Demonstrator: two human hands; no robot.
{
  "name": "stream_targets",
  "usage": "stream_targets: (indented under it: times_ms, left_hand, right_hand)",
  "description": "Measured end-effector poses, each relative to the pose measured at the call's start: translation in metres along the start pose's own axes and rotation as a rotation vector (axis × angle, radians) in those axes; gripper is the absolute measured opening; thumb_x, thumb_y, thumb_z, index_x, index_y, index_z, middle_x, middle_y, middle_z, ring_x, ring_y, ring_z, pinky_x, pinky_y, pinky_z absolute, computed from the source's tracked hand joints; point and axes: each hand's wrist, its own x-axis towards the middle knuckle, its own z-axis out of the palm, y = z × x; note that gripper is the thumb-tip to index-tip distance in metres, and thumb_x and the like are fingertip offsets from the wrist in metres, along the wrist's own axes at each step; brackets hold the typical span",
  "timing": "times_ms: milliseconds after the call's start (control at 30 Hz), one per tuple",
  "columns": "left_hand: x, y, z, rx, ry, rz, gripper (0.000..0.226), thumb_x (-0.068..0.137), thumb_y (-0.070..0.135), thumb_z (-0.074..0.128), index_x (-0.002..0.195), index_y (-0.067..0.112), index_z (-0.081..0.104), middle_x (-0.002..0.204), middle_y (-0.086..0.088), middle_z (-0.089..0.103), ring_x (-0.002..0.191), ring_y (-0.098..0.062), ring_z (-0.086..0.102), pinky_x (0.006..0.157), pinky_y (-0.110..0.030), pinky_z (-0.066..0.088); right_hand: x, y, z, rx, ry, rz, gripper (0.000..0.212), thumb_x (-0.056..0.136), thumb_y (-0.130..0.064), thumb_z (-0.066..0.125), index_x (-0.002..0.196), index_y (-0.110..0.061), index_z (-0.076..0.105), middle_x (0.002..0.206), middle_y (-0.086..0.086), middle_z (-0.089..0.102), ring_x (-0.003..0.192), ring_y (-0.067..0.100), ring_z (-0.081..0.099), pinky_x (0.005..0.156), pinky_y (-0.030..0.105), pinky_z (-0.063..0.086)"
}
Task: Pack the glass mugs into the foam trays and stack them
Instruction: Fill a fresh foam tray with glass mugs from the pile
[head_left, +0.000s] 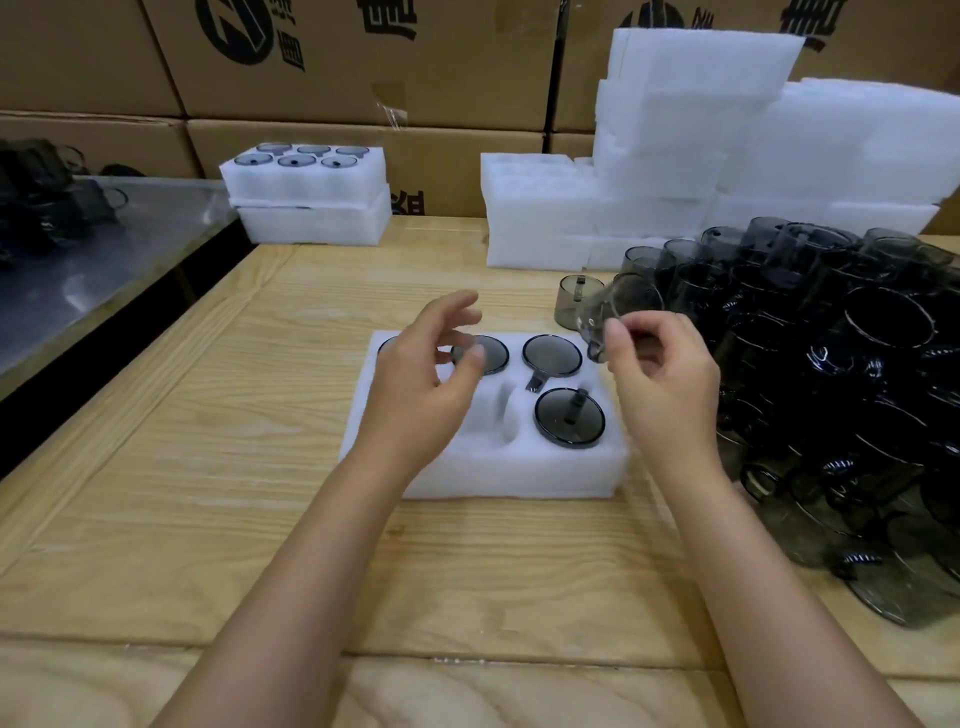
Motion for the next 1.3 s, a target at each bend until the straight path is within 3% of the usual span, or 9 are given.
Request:
stream_targets:
  times_ms: [133,267,533,700,800,967,1067,1200,1300]
  left_hand:
    - [-0.003,-0.005,-0.002,-0.047,-0.344,0.013,0.091,0.081,0.017,0.074,0.146,0.042,0.015,0.149,0.018,0.030,0.130,0.005,0.038,0.101,-0.014,0.038]
    - [-0.003,-0.002,-0.004,-0.180,-0.363,0.099,0.078,0.076,0.014,0.072,0.141,0.029,0.031,0.136,0.008,0.051,0.125,-0.010,0.051,0.104,-0.028,0.041]
    - [0.002,-0.007,-0.006,-0.323,-0.178,0.025,0.061,0.063,0.010,0.080,0.112,0.024,0.046,0.116,-0.001,0.058,0.104,-0.016,0.065,0.091,-0.029,0.050]
    - [0.001,-0.008,-0.001,-0.222,-0.163,0.072,0.084,0.065,0.017,0.083,0.129,0.042,0.035,0.116,-0.005,0.048,0.099,-0.017,0.065,0.087,-0.027,0.053]
    - [-0.002,-0.007,0.002,-0.083,-0.183,0.131,0.079,0.065,0.024,0.081,0.128,0.048,0.038,0.115,0.001,0.043,0.098,-0.009,0.058,0.087,-0.018,0.047]
    - [-0.003,-0.004,-0.003,-0.097,-0.352,0.119,0.075,0.067,0.015,0.074,0.130,0.033,0.038,0.126,0.000,0.047,0.116,-0.013,0.054,0.096,-0.024,0.045]
    - [0.001,-0.002,-0.013,-0.350,-0.529,-0.008,0.060,0.072,0.008,0.057,0.131,0.015,0.044,0.124,-0.006,0.058,0.120,-0.019,0.054,0.101,-0.031,0.043]
    - [0.007,-0.003,-0.012,-0.413,-0.398,-0.164,0.039,0.085,0.021,0.043,0.119,0.012,0.058,0.116,-0.007,0.066,0.115,-0.023,0.058,0.100,-0.035,0.043]
    - [0.004,-0.005,-0.008,-0.343,-0.346,-0.136,0.032,0.084,0.014,0.049,0.114,0.014,0.060,0.104,0.000,0.070,0.104,-0.014,0.064,0.087,-0.021,0.048]
  right_hand:
    - [-0.019,-0.024,0.006,-0.010,-0.148,-0.370,0.020,0.078,-0.018,0.072,0.073,-0.006,0.057,0.079,0.003,0.053,0.072,0.015,0.052,0.066,0.023,0.043]
    - [-0.030,-0.031,0.014,-0.016,-0.273,-0.482,0.018,0.076,-0.010,0.074,0.073,0.000,0.059,0.080,0.006,0.054,0.073,0.016,0.052,0.066,0.024,0.043]
    - [-0.030,-0.031,0.014,-0.032,-0.208,-0.332,0.018,0.077,-0.013,0.072,0.094,-0.007,0.068,0.111,0.005,0.054,0.107,0.018,0.052,0.092,0.028,0.042]
    - [-0.033,-0.040,0.016,0.092,-0.289,-0.142,0.037,0.079,-0.028,0.066,0.115,-0.028,0.058,0.115,-0.008,0.057,0.093,0.004,0.055,0.077,0.015,0.043]
    - [-0.040,-0.045,0.022,0.154,-0.359,-0.086,0.029,0.075,-0.033,0.065,0.102,-0.039,0.057,0.117,-0.020,0.054,0.111,0.003,0.053,0.080,0.015,0.043]
    - [-0.040,-0.044,0.022,0.219,-0.421,-0.068,0.034,0.071,-0.026,0.070,0.094,-0.043,0.052,0.108,-0.034,0.056,0.105,-0.005,0.054,0.084,0.010,0.040]
    - [-0.034,-0.036,0.018,0.172,-0.493,-0.046,0.048,0.072,-0.021,0.076,0.101,-0.046,0.049,0.104,-0.031,0.060,0.101,-0.003,0.056,0.086,0.016,0.043]
    - [-0.031,-0.030,0.018,0.122,-0.571,0.000,0.057,0.070,-0.020,0.079,0.108,-0.048,0.047,0.112,-0.022,0.061,0.110,0.002,0.056,0.096,0.030,0.046]
    - [-0.033,-0.029,0.020,0.116,-0.614,0.021,0.059,0.068,-0.021,0.080,0.113,-0.043,0.049,0.112,-0.027,0.060,0.111,-0.002,0.054,0.097,0.026,0.044]
